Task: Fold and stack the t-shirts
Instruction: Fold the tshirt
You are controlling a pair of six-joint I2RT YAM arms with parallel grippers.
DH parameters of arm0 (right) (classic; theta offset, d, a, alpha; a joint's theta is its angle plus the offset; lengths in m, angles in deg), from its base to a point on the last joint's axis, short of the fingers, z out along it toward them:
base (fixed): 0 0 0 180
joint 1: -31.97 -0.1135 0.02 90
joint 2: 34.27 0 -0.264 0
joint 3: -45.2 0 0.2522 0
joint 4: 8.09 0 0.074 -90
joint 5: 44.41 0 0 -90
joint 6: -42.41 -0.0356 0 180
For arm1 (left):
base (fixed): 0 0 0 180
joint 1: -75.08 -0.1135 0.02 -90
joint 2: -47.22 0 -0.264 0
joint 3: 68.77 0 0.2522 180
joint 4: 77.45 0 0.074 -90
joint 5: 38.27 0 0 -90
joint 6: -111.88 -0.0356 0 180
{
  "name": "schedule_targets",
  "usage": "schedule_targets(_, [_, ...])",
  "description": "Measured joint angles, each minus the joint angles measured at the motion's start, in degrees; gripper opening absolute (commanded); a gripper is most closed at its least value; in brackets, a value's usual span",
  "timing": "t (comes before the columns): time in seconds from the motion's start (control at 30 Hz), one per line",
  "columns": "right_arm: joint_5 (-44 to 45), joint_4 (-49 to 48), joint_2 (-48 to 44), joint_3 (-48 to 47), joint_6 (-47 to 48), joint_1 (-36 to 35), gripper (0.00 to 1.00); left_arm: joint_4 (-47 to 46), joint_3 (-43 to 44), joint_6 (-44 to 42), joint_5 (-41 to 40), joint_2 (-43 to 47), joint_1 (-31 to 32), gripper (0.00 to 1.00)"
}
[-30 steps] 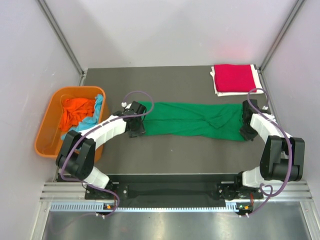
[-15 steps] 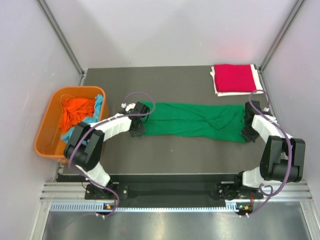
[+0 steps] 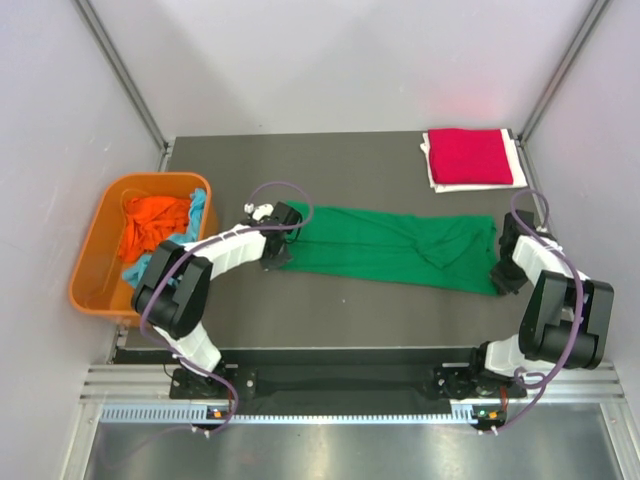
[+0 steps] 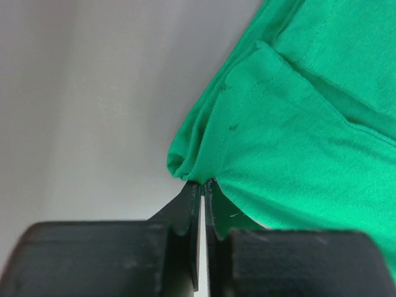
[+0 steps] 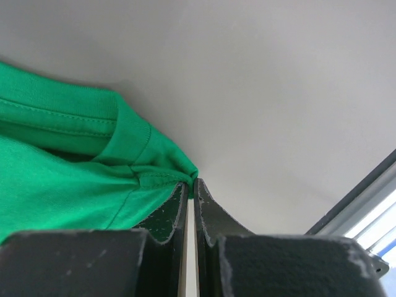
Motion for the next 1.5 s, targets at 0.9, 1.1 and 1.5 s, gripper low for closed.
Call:
schedule_targets(0.9, [-14.1,0.5,-10.2,-4.7,0.1,-2.5,0.32,3.0,12.3,-6.6,14.0,0.2,-2.5,0.36])
schedule_targets(1.1, [-18.2,-5.5,-5.3,-5.6,-1.9,-5.6,0.34,2.7,14.2,-7.9,15.5,-7.0,-5.9,0.35])
schedule_targets(1.5, [-22.9,-15.6,-2.7,1.0,-11.9,-13.7,0.42,2.3,14.5,-9.6,12.6,-9.3,-6.4,0.36])
